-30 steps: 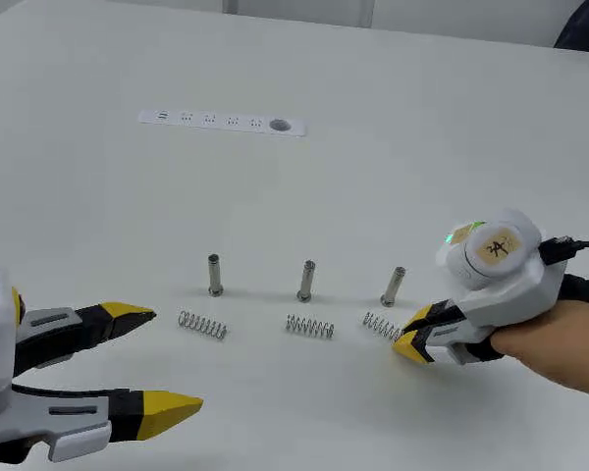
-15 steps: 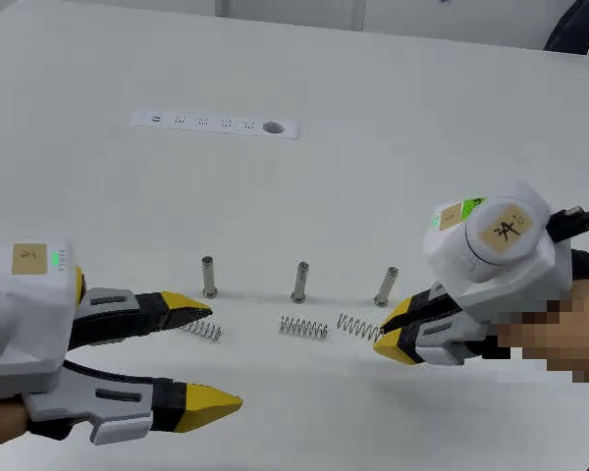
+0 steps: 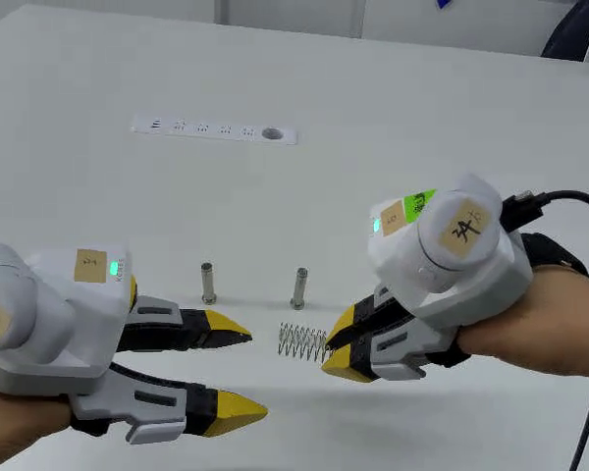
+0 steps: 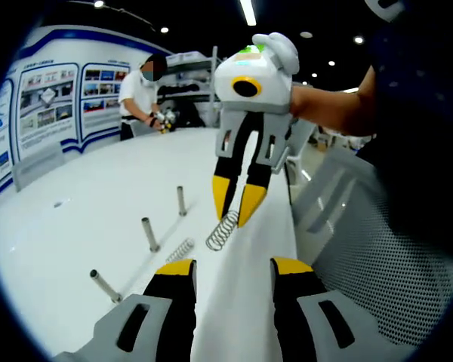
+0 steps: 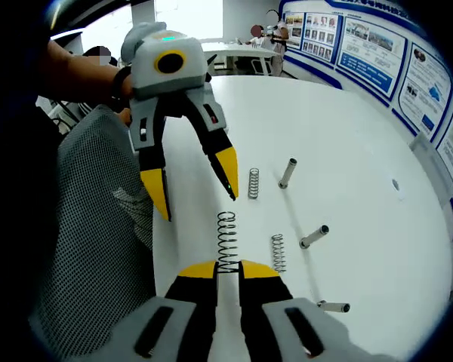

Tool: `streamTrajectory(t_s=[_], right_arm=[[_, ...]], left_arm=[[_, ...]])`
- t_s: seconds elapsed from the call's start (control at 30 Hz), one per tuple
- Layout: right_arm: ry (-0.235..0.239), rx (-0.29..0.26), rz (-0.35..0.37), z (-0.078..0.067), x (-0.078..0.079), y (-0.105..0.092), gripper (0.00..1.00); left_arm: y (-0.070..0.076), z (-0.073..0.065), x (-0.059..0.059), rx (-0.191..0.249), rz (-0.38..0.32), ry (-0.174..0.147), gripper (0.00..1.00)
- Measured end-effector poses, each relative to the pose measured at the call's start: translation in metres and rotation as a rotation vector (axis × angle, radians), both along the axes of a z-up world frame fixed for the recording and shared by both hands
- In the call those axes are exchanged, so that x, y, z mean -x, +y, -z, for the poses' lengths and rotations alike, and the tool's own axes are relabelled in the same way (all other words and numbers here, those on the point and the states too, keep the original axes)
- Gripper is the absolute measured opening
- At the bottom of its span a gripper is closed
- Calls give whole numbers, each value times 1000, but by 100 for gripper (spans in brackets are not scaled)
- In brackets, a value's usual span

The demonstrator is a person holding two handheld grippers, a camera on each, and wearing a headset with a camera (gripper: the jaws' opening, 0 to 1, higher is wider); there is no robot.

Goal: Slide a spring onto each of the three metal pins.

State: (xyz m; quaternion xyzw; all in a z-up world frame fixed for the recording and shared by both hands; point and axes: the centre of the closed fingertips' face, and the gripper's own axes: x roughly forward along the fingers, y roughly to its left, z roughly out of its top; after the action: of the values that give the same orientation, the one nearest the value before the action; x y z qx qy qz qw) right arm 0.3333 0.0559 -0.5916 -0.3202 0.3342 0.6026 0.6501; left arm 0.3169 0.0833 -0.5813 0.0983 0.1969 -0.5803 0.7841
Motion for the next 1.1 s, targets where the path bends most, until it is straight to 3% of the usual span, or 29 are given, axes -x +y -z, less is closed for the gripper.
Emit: streamTrajectory(t_s=[0.53,1.1], right_arm=[[-7,-5,-64,-7,10,13,11],[-8,-29,-93,-17,18,20,11]], left_arm=[[-12,-9,-1,27,34,-32,26],[-8,-1,0,-25,65,-72,13]])
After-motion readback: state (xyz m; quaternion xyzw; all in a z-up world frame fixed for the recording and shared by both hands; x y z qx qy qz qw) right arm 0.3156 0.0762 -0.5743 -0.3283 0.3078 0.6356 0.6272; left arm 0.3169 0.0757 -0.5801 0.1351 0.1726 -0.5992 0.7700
